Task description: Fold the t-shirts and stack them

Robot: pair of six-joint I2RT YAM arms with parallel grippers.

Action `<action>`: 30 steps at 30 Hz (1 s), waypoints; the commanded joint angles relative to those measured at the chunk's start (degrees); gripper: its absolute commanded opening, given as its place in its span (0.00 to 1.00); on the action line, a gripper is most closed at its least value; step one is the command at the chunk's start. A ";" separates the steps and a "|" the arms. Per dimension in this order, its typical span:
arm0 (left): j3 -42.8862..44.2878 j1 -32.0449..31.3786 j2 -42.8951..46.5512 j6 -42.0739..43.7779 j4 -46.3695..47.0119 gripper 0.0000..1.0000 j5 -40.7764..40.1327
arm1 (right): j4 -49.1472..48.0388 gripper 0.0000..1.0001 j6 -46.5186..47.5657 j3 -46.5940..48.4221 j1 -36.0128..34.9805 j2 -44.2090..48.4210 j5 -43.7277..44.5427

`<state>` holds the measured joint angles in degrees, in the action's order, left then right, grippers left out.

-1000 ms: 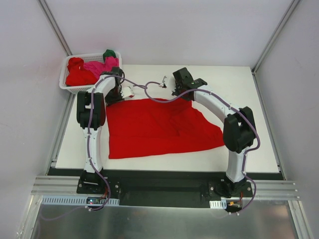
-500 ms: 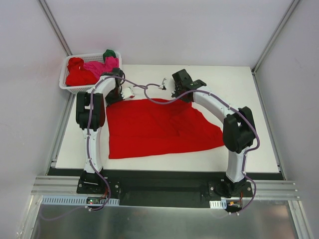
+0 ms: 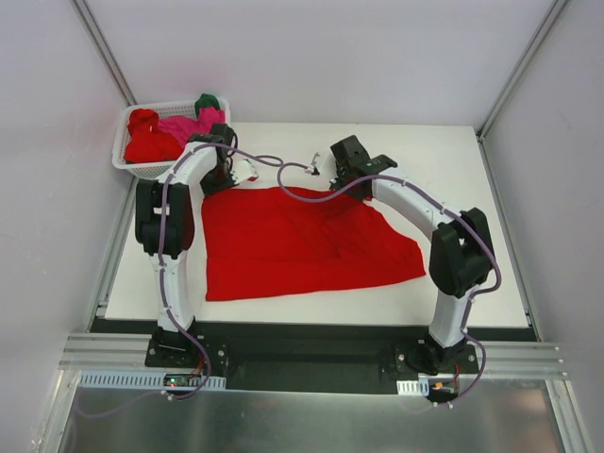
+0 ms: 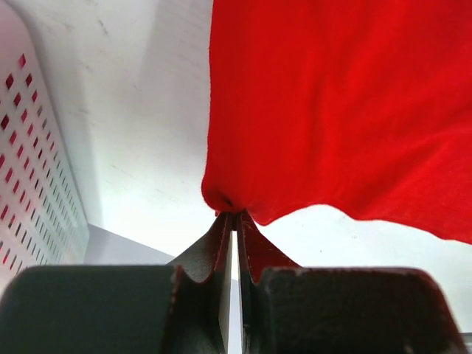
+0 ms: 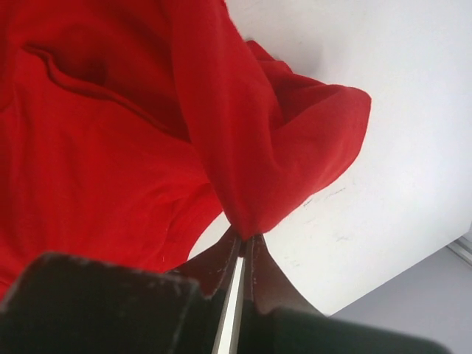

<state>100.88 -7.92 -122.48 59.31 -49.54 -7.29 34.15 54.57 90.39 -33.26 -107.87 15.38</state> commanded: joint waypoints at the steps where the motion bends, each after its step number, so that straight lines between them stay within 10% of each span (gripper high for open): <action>1: -1.65 -0.25 4.70 -0.60 -1.61 0.00 0.88 | 0.74 0.01 -1.39 -0.39 -0.41 4.86 0.00; 30: -10.17 -4.29 15.95 -3.50 -2.76 0.00 -2.64 | 11.37 0.01 0.28 -3.29 1.17 15.76 -0.61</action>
<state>92.27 -11.38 -110.37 57.06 -49.95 -8.08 39.86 54.72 86.37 -33.01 -95.88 15.57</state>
